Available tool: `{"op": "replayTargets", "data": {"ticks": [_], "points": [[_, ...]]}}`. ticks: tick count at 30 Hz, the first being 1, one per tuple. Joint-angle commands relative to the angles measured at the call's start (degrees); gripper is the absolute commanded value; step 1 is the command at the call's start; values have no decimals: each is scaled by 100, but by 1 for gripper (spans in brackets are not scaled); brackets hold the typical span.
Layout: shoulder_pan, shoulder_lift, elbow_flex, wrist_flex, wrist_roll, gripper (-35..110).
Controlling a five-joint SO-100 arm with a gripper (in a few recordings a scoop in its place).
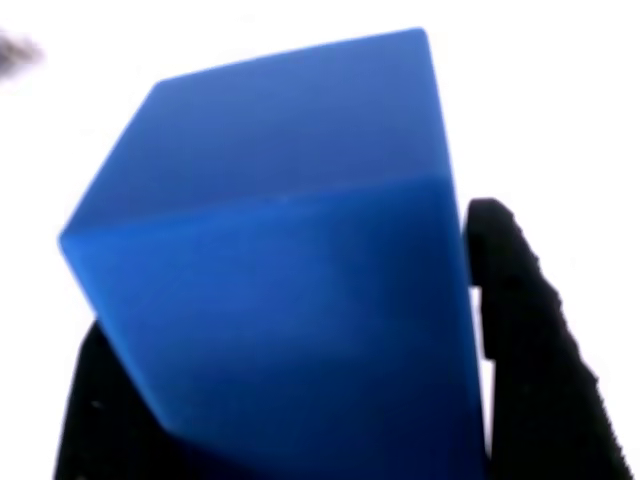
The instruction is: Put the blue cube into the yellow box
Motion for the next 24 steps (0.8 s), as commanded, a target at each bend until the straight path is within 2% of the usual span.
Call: {"op": "replayTargets", "data": {"ticks": [1, 11, 24], "points": [[791, 1617, -18, 88, -483, 11], [2821, 2514, 949, -237, -1538, 12], [5133, 3463, 2435, -800, -2382, 13]]}}
